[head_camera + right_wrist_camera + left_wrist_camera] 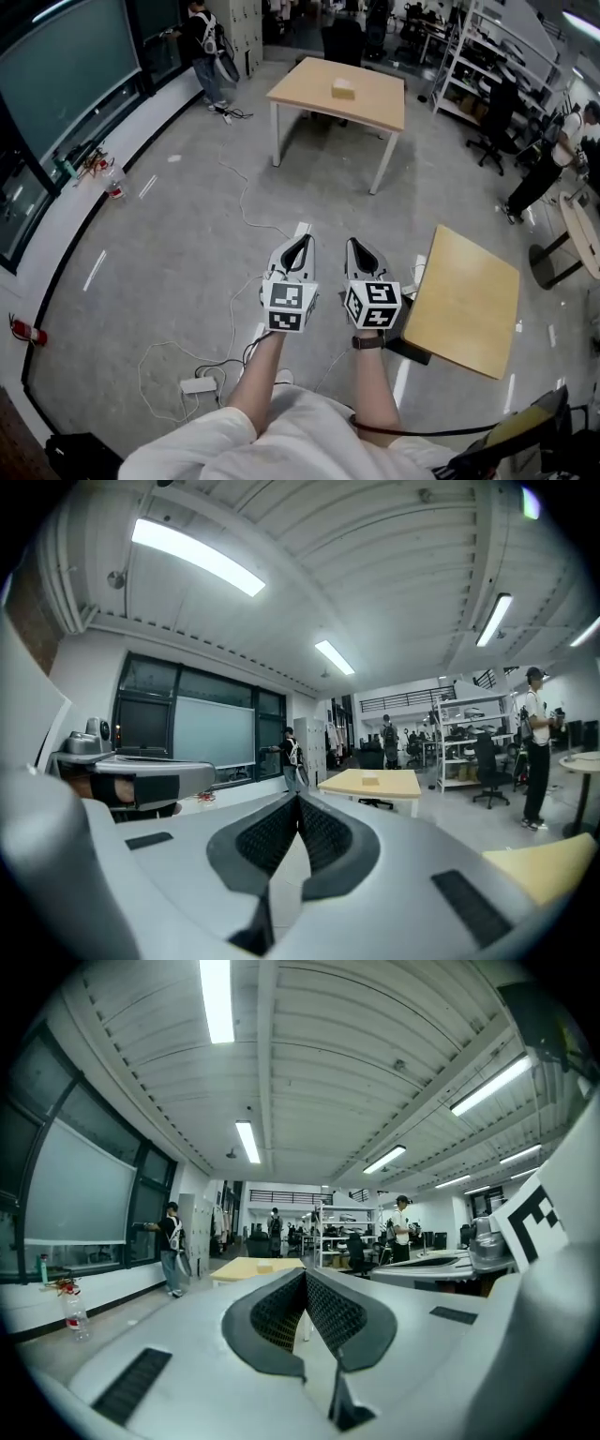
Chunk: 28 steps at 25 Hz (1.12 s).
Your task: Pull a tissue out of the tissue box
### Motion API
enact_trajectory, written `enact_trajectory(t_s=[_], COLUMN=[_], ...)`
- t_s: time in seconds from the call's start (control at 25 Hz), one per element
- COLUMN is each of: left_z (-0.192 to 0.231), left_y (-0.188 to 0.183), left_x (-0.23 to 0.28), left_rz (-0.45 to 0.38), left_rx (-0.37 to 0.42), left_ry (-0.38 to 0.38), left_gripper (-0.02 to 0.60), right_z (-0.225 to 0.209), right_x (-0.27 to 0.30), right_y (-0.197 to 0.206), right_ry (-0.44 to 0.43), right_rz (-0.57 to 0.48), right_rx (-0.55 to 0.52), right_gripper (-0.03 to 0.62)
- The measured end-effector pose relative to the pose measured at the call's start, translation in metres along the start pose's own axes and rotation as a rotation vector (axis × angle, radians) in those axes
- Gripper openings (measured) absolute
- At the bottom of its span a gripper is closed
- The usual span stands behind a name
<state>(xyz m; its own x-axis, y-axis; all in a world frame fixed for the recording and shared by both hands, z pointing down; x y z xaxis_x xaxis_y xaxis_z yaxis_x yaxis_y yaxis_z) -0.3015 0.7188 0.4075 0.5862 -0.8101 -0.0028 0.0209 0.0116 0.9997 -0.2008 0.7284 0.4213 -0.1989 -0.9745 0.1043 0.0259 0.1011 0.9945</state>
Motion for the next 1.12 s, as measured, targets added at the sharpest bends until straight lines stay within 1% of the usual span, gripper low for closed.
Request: enact_trajectory(t_s=[0.12, 0.24, 0.4, 0.48, 0.56, 0.6, 0.68, 0.8, 0.88, 1.0, 1.08, 1.12], left_z=[0.028, 0.061, 0.072, 0.076, 0.084, 0.090, 0.103, 0.114, 0.115, 0.111, 0.108, 0.107], left_y=[0.005, 0.018, 0.028, 0.035, 0.044, 0.046, 0.044, 0.025, 0.007, -0.008, -0.008, -0.006], left_x=[0.033, 0.064, 0.107, 0.132, 0.158, 0.174, 0.212, 0.280, 0.327, 0.386, 0.418, 0.432], left_rz=[0.000, 0.032, 0.042, 0.050, 0.065, 0.071, 0.071, 0.030, -0.006, -0.047, -0.061, -0.060], left_rx=[0.010, -0.047, -0.067, -0.070, -0.055, -0.045, -0.032, -0.046, -0.064, -0.082, -0.088, -0.087], left_ry=[0.029, 0.007, 0.022, 0.030, 0.031, 0.026, -0.001, -0.034, -0.030, -0.021, -0.026, -0.028], left_gripper=[-0.011, -0.011, -0.012, -0.012, -0.012, -0.011, -0.011, -0.012, -0.011, -0.011, -0.011, -0.011], right_z=[0.002, 0.004, -0.027, -0.040, -0.052, -0.061, -0.083, -0.124, -0.157, -0.202, -0.231, -0.245], right_x=[0.047, 0.087, 0.124, 0.149, 0.178, 0.194, 0.230, 0.282, 0.314, 0.350, 0.369, 0.379], right_y=[-0.002, 0.000, 0.002, 0.005, 0.006, 0.006, 0.003, -0.008, -0.030, -0.060, -0.067, -0.065], right_ry=[-0.015, -0.041, -0.005, -0.023, -0.041, -0.037, -0.024, -0.034, -0.050, -0.103, -0.124, -0.127], right_rz=[-0.015, -0.001, 0.016, 0.022, 0.024, 0.024, 0.037, 0.072, 0.036, -0.066, -0.106, -0.105], right_rx=[0.009, -0.004, 0.037, 0.037, 0.027, 0.020, -0.009, -0.046, -0.034, -0.005, 0.019, 0.032], right_gripper=[0.002, 0.002, 0.002, 0.002, 0.002, 0.002, 0.002, 0.002, 0.002, 0.002, 0.002, 0.002])
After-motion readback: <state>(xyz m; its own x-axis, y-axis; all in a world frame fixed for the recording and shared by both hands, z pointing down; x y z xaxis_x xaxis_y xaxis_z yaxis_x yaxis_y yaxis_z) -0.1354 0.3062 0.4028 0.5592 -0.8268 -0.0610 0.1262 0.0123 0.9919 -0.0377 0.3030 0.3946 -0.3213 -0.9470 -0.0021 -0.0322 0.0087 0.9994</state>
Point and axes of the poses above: the fingertips, and each gripper's own axes: x forward along the fingers, z to its left, y out of its underside, the point moved 1 cm from there along -x, backward along the fingers, and after that the axes turned 2 degrees about -z, right-handed, at the moved point
